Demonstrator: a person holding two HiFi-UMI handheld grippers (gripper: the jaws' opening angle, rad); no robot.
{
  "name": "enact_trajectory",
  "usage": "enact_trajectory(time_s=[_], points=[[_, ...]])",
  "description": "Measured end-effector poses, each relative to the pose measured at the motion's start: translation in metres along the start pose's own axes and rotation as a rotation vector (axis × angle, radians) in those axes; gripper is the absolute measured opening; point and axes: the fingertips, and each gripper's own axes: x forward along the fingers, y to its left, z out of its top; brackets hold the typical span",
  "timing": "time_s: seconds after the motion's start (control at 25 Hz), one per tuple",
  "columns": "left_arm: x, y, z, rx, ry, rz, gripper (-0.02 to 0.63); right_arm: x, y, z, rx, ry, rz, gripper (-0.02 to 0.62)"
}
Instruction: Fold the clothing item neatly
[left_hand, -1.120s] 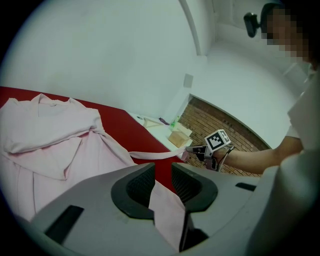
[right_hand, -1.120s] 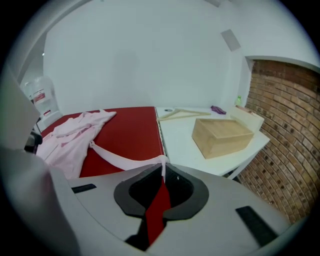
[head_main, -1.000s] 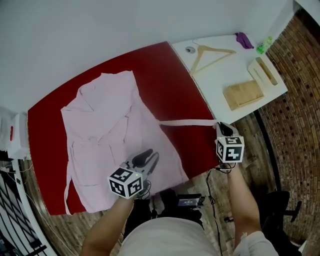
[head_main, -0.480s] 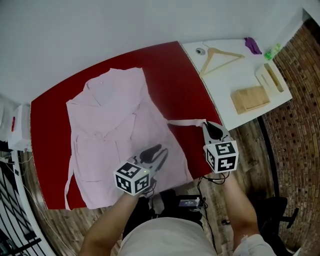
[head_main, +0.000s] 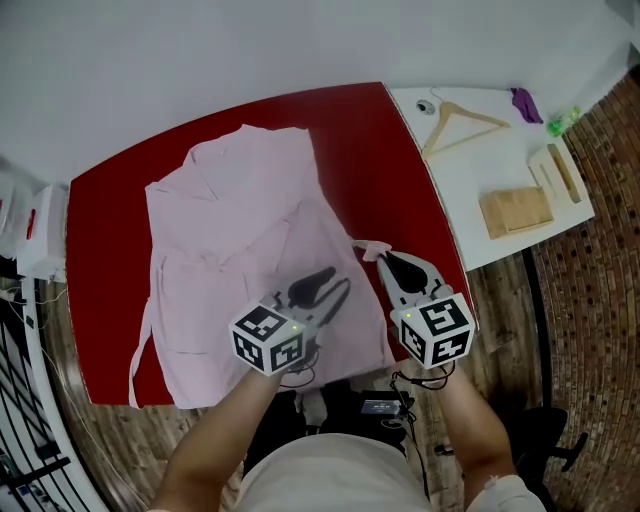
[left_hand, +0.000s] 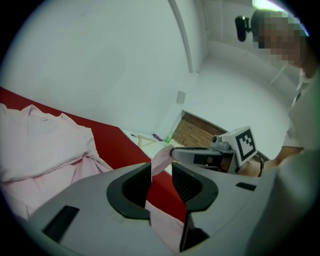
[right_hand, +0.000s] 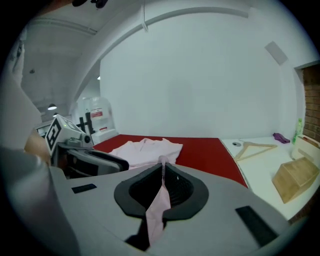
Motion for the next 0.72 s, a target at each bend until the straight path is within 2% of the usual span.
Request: enact_trajectory(time_s=[0.16, 0.28, 0.6, 0.72], points=[[-0.005, 0.010, 0.013, -0.137, -0.079, -0.054, 0.116, 0.011, 0.032, 0.008, 0.016, -0.032, 0.107, 0.029], [-0.014, 0.017, 0.020, -0.244, -0.134, -0.099, 0.130, 0.020, 0.053, 0.009, -0.003, -0.031, 0.157, 0.029], [-0.050, 0.037, 0.016, -0.391, -0.189, -0.159, 0.135, 0.041, 0.104, 0.013, -0.073, -0.022, 0.229, 0.028], [-0.071, 0.047, 0.014, -0.414, -0.211, -0.147, 0.135, 0.050, 0.126, 0.013, -0.093, -0.012, 0.258, 0.028]])
